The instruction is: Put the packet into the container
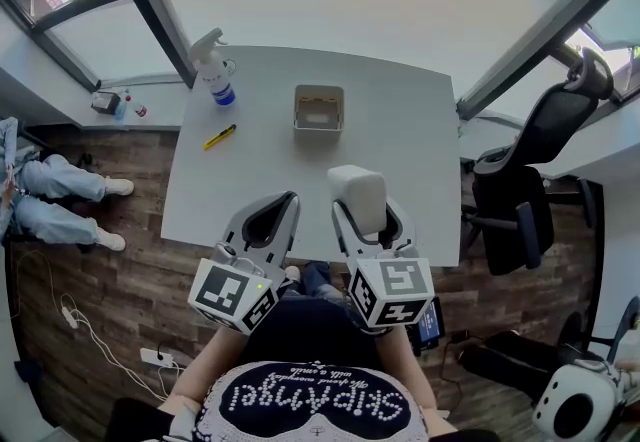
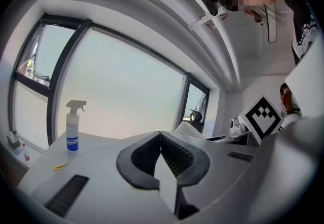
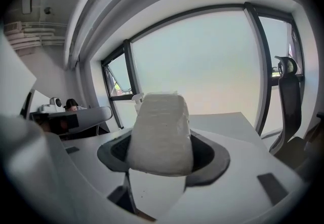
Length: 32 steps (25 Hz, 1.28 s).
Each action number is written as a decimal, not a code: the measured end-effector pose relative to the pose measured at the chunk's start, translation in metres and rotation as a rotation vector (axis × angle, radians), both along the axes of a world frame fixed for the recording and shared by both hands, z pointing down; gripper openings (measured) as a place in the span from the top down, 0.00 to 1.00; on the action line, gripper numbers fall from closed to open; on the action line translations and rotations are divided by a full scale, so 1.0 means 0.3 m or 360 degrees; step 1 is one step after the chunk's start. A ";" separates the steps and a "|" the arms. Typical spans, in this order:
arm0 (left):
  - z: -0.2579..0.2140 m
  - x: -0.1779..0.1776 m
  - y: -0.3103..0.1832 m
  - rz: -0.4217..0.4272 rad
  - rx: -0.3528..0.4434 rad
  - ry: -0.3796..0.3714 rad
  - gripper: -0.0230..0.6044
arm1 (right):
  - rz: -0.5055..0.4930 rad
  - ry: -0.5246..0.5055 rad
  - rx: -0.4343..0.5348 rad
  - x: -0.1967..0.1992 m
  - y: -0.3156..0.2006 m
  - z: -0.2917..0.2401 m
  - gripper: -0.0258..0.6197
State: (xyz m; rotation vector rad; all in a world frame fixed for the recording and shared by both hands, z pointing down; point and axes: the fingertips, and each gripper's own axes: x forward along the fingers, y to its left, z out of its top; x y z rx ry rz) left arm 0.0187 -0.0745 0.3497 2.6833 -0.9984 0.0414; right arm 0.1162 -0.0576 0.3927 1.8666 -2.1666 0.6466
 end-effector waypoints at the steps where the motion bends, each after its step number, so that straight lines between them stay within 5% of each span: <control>1: -0.001 0.003 -0.011 -0.0012 0.0001 0.0002 0.95 | -0.0004 -0.0001 -0.0008 0.007 -0.006 0.007 0.53; 10: 0.001 0.016 -0.070 -0.0116 -0.0039 0.0061 0.95 | -0.0073 -0.0001 -0.0010 0.044 -0.075 0.018 0.53; 32: 0.062 0.065 -0.078 -0.0145 -0.0042 -0.0024 0.95 | -0.0156 -0.0020 -0.0026 0.066 -0.076 0.057 0.53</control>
